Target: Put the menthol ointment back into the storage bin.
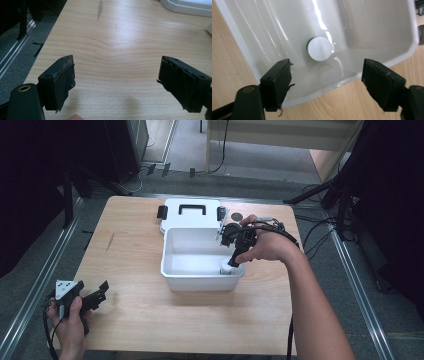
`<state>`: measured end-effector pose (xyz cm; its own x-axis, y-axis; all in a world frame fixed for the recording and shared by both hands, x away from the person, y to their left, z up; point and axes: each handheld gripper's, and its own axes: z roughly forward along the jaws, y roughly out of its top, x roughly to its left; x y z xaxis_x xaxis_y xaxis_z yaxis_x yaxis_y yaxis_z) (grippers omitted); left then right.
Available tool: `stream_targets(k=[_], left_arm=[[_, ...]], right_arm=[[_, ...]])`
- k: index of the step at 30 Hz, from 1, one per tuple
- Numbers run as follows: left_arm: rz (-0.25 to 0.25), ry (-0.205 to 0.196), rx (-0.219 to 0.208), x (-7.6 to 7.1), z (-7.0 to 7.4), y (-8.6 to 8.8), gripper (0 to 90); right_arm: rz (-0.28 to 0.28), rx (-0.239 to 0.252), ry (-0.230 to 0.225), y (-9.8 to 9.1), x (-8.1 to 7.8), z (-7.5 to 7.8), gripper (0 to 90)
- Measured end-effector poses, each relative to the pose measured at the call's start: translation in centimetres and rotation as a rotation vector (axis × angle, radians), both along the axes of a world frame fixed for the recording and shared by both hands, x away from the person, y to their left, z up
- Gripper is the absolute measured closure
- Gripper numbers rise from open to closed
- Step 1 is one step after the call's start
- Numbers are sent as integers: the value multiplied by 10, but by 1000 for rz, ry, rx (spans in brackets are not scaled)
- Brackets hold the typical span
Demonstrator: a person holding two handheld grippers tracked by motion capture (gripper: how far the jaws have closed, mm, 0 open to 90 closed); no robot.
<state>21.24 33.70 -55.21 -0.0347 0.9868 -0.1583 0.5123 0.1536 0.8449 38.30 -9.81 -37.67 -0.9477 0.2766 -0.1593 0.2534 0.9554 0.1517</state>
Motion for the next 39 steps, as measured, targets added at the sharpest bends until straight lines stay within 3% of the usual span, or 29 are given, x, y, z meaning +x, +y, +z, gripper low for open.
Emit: stream_targets(k=[8,14,18,25,39], left_arm=[[2,-3,-3,0,0,0,144],[4,-2,-3,0,0,0,144],[3,-4,-2,0,0,0,143],[3,-2,-9,0,0,0,144],[0,6,2,0,0,-1,144]], right_arm=[[-103,28,-26,-18,-11,17,152],[-128,58,-22,-35,-20,17,135],[-163,77,-23,-49,-26,11,133],[-244,153,-33,-79,-35,4,134],[-392,275,-56,-137,-60,-32,135]])
